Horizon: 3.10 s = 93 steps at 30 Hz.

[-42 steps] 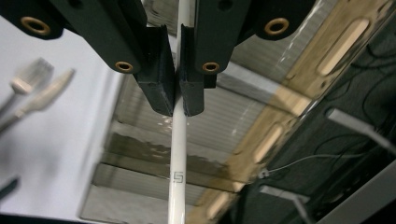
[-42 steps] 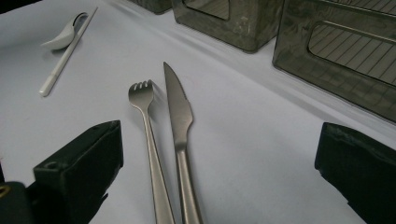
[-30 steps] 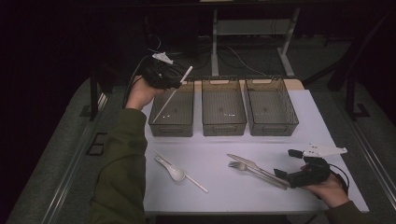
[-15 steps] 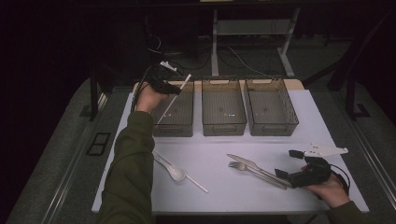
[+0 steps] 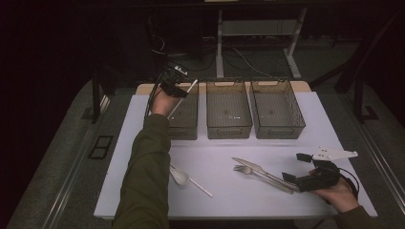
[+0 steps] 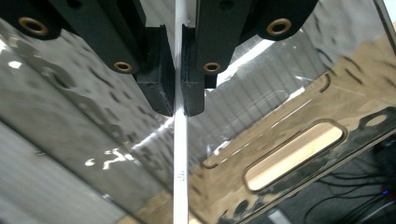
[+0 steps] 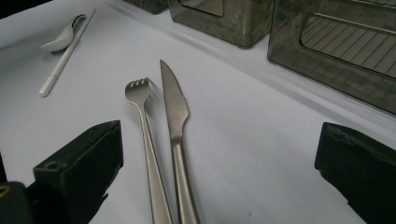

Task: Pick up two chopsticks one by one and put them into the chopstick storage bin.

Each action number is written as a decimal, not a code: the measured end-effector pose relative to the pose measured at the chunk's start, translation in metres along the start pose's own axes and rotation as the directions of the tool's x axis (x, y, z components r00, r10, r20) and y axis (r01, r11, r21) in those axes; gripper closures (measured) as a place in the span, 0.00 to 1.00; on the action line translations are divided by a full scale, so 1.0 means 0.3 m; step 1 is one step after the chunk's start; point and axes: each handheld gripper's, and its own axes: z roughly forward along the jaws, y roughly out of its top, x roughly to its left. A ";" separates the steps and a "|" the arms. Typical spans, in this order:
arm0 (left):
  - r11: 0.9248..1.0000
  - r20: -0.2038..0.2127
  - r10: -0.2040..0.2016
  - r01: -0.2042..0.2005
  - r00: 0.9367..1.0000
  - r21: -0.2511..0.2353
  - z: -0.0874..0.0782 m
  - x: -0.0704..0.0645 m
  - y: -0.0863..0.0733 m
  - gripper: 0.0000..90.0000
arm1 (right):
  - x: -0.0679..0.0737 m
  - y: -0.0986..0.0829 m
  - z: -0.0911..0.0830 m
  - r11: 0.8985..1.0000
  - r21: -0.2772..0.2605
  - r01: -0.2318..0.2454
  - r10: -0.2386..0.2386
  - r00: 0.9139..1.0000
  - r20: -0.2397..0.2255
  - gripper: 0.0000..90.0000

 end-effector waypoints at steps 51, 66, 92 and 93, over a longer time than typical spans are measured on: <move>0.868 0.393 0.488 -0.479 0.779 -0.128 -0.353 -0.636 -0.419 0.99 | 0.015 0.013 0.016 1.000 0.004 0.006 -0.006 1.000 -0.004 0.01; 0.842 0.458 0.496 -0.538 0.738 -0.044 -0.311 -0.745 -0.570 0.99 | 0.013 0.011 0.018 1.000 0.007 0.001 -0.001 1.000 0.001 0.01; 0.826 0.431 0.528 -0.560 0.732 -0.061 -0.186 -0.777 -0.463 0.99 | 0.011 0.010 0.012 1.000 0.003 0.006 -0.006 1.000 0.001 0.01; 0.821 0.432 0.533 -0.567 0.727 -0.059 -0.186 -0.775 -0.461 0.99 | 0.012 0.010 0.012 1.000 0.003 0.006 -0.006 1.000 0.002 0.01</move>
